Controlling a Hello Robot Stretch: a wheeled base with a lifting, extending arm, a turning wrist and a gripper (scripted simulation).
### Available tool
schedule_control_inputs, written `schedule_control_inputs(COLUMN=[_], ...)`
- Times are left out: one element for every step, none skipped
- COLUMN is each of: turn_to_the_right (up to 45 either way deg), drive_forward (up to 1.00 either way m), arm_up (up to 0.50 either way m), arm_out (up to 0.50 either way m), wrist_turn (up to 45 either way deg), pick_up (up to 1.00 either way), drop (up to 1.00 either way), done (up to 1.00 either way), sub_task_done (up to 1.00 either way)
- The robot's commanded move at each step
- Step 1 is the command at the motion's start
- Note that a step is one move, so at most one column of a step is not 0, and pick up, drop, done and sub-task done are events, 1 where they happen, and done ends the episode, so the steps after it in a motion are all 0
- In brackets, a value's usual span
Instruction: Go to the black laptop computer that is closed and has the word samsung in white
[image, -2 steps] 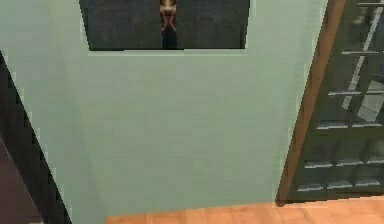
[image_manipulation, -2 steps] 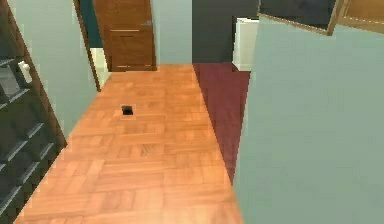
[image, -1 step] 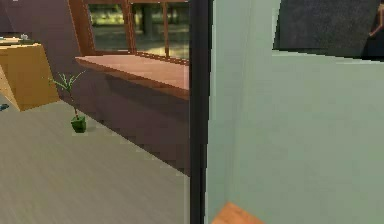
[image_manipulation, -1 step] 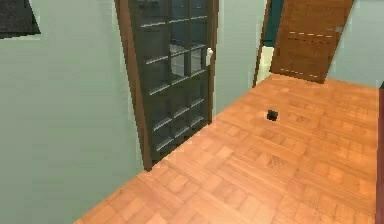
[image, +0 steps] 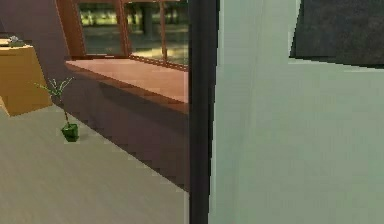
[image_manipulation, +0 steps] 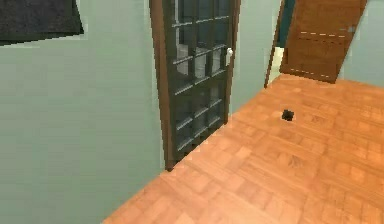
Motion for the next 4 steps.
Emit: schedule_control_inputs(turn_to_the_right=[-30.0, 0.0, -18.0, 0.0], drive_forward=[0.00, 0.80, 0.00, 0.60], arm_up=[0.00, 0.00, 0.00, 0.00], arm_out=[0.00, 0.00, 0.00, 0.00], wrist_turn=[0.0, 0.0, 0.0, 0.0], pick_up=[0.00, 0.00, 0.00, 0.00], drop=[0.00, 0.00, 0.00, 0.00], done=[0.00, 0.00, 0.00, 0.00], sub_task_done=[0.00, 0.00, 0.00, 0.00])
